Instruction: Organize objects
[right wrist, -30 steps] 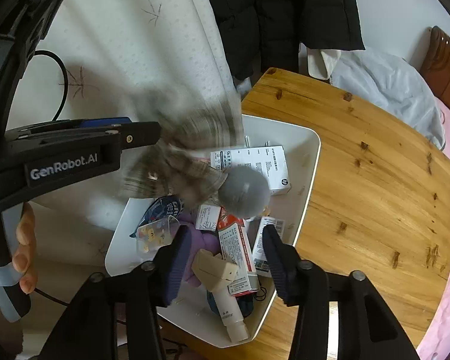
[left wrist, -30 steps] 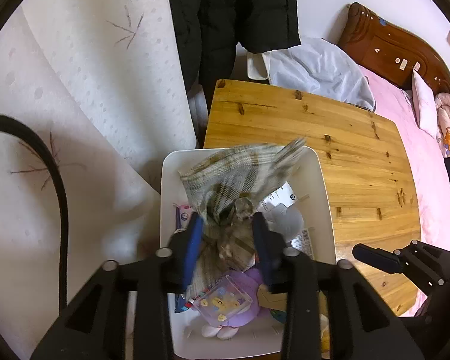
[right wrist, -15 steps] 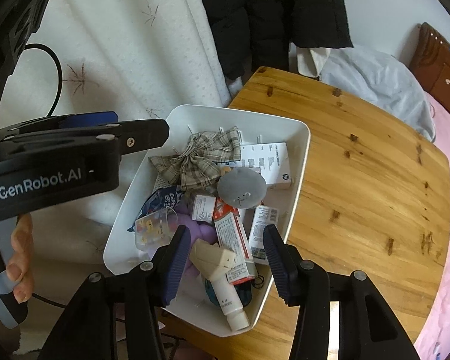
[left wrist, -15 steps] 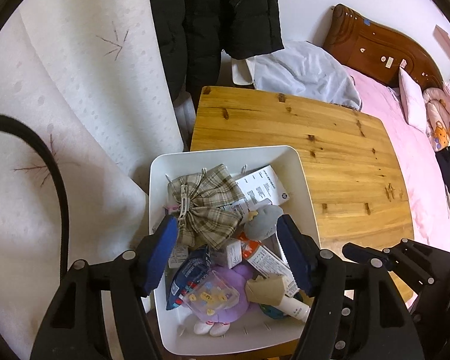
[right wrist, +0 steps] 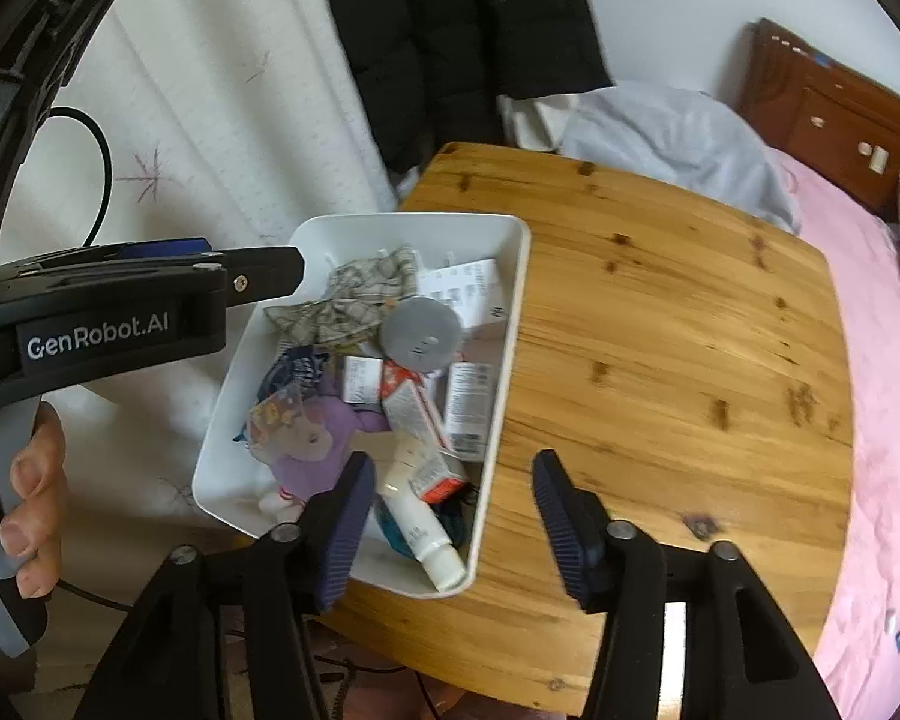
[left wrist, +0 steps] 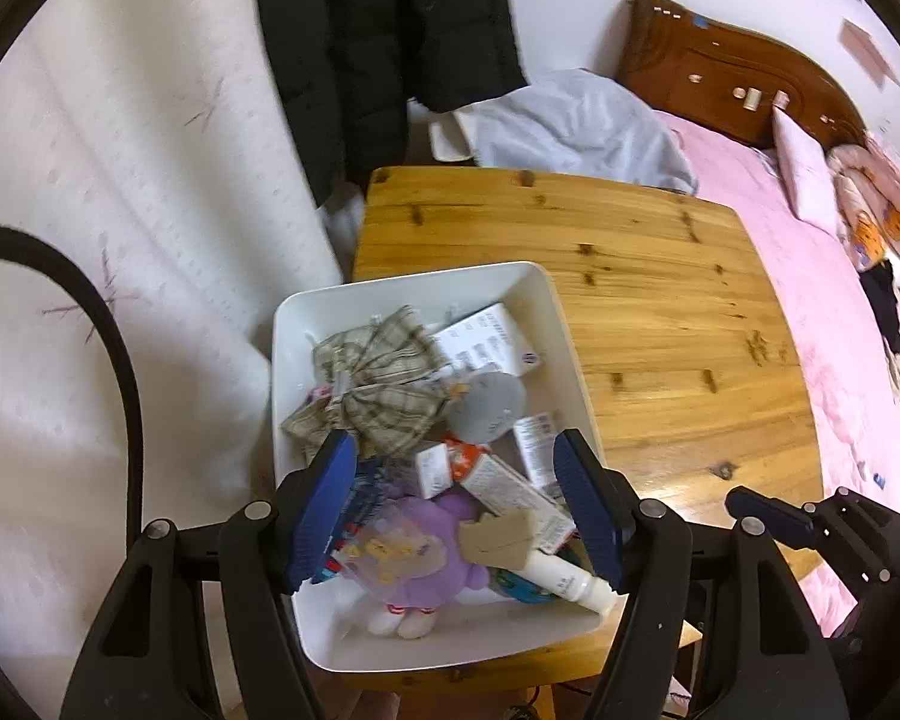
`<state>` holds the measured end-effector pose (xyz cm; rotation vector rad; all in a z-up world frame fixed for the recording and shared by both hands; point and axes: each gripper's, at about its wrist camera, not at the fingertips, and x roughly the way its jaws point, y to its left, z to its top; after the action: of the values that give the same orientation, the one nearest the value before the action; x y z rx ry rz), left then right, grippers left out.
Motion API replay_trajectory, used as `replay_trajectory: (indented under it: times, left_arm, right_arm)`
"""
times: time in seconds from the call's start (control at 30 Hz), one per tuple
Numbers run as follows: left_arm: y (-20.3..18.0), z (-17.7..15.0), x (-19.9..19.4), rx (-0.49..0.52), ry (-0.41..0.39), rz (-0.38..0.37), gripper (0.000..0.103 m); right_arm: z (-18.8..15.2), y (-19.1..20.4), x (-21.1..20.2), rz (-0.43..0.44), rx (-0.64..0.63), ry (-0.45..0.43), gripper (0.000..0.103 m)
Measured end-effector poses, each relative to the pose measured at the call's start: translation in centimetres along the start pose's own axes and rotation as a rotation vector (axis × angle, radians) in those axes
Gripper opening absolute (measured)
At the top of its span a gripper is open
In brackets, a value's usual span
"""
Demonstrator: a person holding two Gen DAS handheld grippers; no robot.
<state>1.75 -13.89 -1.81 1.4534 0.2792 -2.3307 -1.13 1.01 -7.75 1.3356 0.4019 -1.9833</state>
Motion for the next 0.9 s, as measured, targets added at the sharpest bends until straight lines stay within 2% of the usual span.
replay_trajectory:
  times: [0.23, 0.3, 0.47, 0.9]
  left_arm:
    - [-3.5, -0.3, -1.6, 0.043, -0.036, -0.035, 0.072]
    - [-4.6, -0.4, -2.0, 0.055, -0.043, -0.037, 0.072]
    - [-7.6, -0.7, -2.5, 0.072, -0.057, -0.031, 0.072]
    - [-14.4, -1.6, -3.0, 0.065, -0.054, -0.021, 0.072]
  right_arm:
    - [-1.6, -3.1, -2.9, -0.063, 0.074, -0.047, 0.063]
    - [-2.1, -4.3, -3.8, -0.081, 0.104, -0.066, 0.067]
    - [-3.2, -7.4, -6.1, -0.134, 0.148, -0.111, 0.068]
    - [-4.3, -14.2, -10.0, -0.173, 0.234, -0.178, 0.076]
